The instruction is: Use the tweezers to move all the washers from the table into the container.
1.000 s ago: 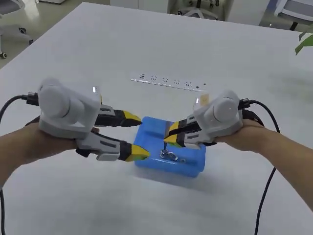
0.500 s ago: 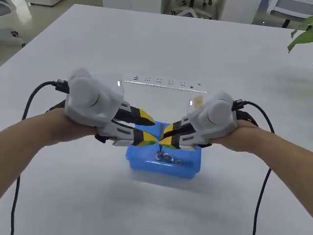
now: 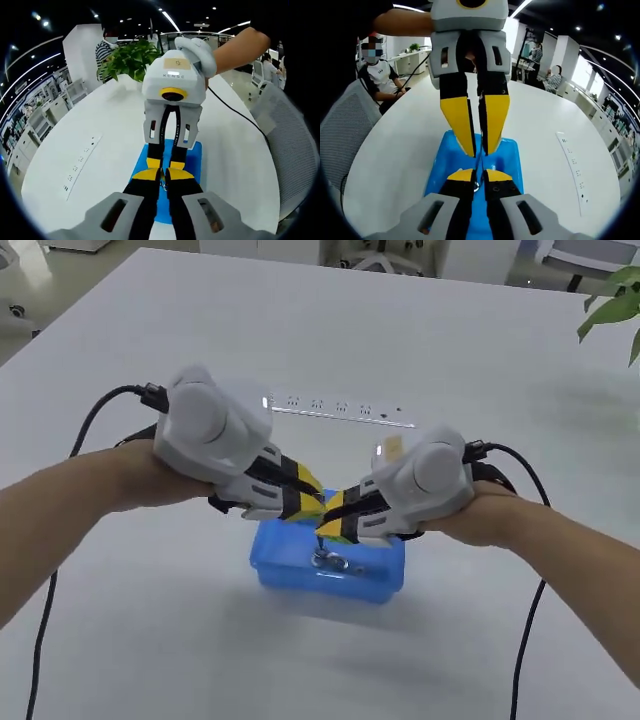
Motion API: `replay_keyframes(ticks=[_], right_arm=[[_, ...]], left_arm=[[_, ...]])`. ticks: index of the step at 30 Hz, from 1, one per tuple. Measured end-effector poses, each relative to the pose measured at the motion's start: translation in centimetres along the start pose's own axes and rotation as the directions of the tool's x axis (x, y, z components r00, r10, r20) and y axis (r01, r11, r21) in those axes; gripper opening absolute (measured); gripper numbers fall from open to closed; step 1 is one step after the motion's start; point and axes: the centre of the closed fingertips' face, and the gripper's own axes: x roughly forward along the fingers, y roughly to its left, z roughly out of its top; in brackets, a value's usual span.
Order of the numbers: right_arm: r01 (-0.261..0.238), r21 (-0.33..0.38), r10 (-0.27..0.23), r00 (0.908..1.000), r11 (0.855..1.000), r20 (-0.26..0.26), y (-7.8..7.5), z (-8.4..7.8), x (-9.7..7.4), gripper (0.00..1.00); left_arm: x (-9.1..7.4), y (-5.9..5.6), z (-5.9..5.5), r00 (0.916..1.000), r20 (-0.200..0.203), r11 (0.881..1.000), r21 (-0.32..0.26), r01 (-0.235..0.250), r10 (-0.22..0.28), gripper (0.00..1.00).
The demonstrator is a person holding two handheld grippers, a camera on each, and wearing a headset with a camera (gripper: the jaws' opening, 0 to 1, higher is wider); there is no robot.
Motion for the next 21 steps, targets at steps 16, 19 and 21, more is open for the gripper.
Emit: replay_keyframes(ticks=[16, 19, 21], right_arm=[[-0.003, -0.033, 0.004, 1.0000, 0.999, 0.006, 0.2, 0.3, -0.1, 0.10], [-0.004, -0.039, 0.004, 1.0000, 0.999, 0.004, 0.3, 0.4, -0.2, 0.11], [-0.004, -0.041, 0.005, 1.0000, 0.999, 0.004, 0.4, 0.5, -0.3, 0.12]], left_arm=[[-0.5, -0.5, 0.2, 0.9994, -0.007, 0.999, 0.038, 0.033, -0.033, 0.05], [-0.8, -0.4, 0.6, 0.9994, 0.010, 0.999, 0.020, 0.032, -0.032, 0.05], [-1.0, -0.3, 0.7, 0.9995, 0.012, 0.999, 0.025, 0.029, -0.029, 0.05]])
